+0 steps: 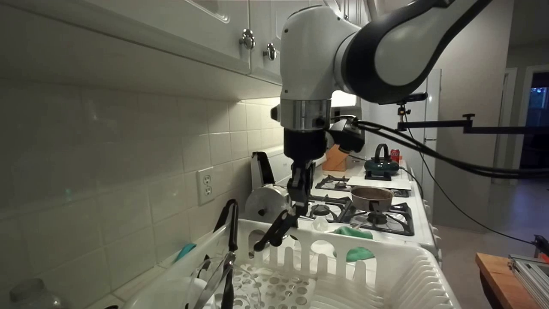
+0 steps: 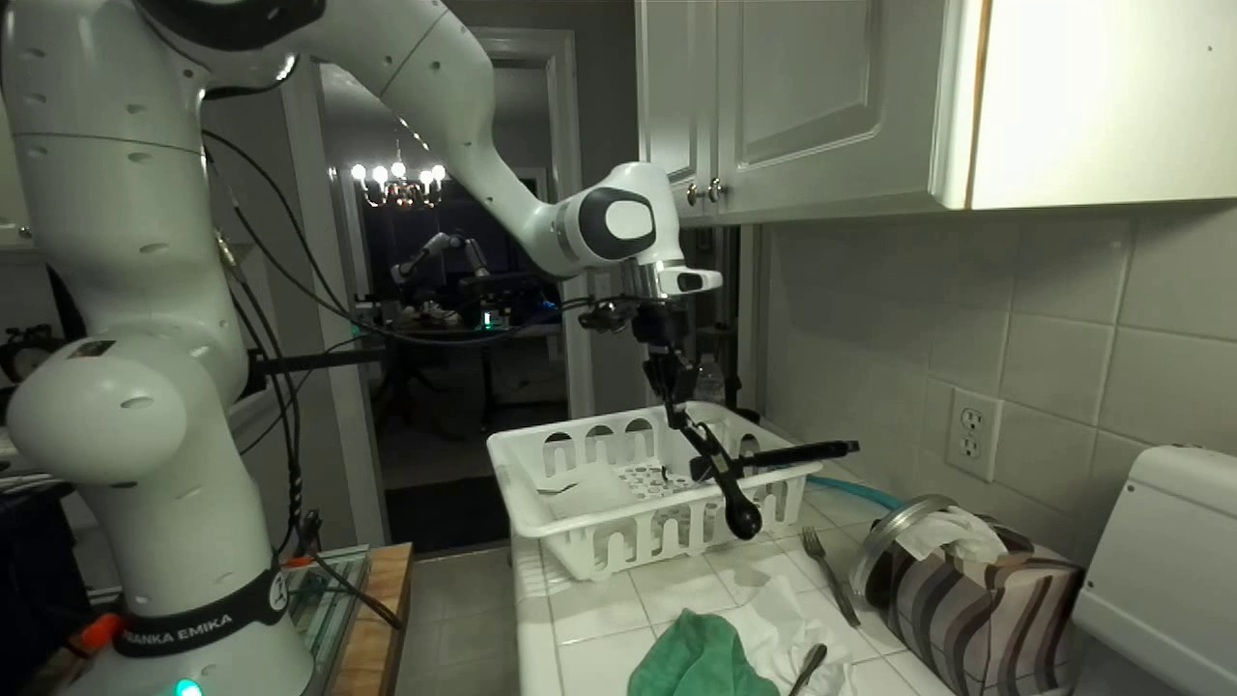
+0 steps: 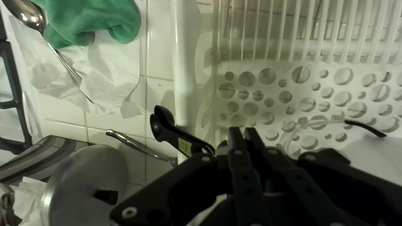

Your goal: Pick up the spoons and place them in the spoon holder

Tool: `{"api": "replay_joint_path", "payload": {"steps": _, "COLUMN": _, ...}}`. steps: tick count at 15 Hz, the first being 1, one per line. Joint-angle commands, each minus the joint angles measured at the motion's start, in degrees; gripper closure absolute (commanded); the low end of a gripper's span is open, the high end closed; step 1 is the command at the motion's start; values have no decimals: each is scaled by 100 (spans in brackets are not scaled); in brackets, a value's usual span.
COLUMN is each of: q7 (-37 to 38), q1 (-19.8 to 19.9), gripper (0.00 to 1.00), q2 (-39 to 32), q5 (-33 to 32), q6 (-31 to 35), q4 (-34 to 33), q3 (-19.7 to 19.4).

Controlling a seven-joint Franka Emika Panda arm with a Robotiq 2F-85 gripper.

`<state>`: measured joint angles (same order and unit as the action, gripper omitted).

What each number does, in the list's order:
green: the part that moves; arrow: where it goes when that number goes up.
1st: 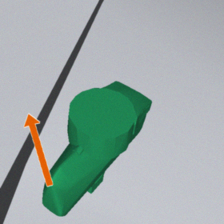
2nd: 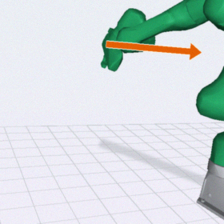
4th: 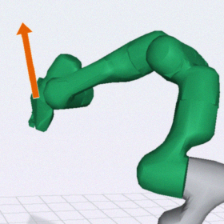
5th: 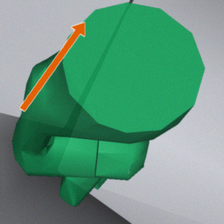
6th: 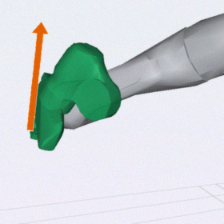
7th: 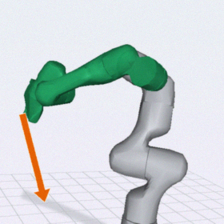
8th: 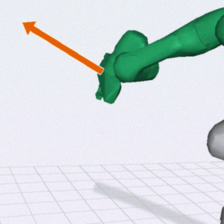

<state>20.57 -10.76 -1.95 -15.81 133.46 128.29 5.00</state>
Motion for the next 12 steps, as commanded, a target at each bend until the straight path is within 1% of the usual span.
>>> {"api": "replay_joint_path", "payload": {"steps": 1, "q7": 23, "q1": 102, "gripper": 93, "q2": 177, "q5": 6, "q6": -11, "q4": 118, "q3": 122}}
{"api": "replay_joint_path", "payload": {"steps": 4, "q7": 38, "q1": 123, "gripper": 93, "q2": 378, "q5": 12, "q6": -9, "q4": 301, "q3": 147}}
{"api": "replay_joint_path", "payload": {"steps": 5, "q7": 160, "q1": 117, "gripper": 98, "q2": 360, "q5": -140, "q6": -121, "q4": 270, "q3": 165}}
{"api": "replay_joint_path", "payload": {"steps": 7, "q7": 269, "q1": 89, "gripper": 98, "q2": 202, "q5": -467, "q6": -147, "q4": 115, "q3": 242}}
{"api": "replay_joint_path", "payload": {"steps": 10, "q7": 448, "q1": -33, "gripper": 98, "q2": -50, "q5": -1363, "q6": -584, "q4": -339, "q3": 425}}
{"api": "replay_joint_path", "payload": {"steps": 12, "q7": 400, "q1": -184, "gripper": 98, "q2": -378, "q5": -1901, "q6": -986, "q4": -786, "q3": 579}}
